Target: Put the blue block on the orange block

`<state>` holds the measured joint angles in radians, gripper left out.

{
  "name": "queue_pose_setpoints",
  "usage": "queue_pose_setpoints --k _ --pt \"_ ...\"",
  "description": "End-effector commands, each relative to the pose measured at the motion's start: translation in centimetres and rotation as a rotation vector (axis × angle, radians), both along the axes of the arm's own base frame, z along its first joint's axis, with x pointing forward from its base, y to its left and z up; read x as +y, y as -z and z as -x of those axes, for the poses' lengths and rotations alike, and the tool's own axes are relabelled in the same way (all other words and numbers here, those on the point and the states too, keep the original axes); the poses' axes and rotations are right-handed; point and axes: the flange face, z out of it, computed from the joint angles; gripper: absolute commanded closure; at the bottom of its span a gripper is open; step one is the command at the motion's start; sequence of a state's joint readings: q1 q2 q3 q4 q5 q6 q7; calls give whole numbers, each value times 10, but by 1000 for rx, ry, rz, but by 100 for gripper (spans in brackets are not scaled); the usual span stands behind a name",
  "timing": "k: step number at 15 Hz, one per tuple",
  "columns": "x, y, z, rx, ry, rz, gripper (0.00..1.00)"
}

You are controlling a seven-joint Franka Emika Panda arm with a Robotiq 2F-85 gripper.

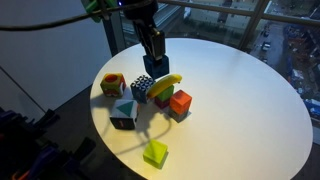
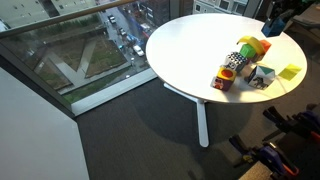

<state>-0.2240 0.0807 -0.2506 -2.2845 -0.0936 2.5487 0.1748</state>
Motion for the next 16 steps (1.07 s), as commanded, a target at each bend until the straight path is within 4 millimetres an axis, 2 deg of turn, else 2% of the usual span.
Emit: queue_pose_setpoints --k 1,8,16 --pt "-12 -4 -8 -4 -42 -34 71" --pt "-34 8 -15 7 -87 -94 71" --pt "-61 28 -22 69 -42 -98 71"
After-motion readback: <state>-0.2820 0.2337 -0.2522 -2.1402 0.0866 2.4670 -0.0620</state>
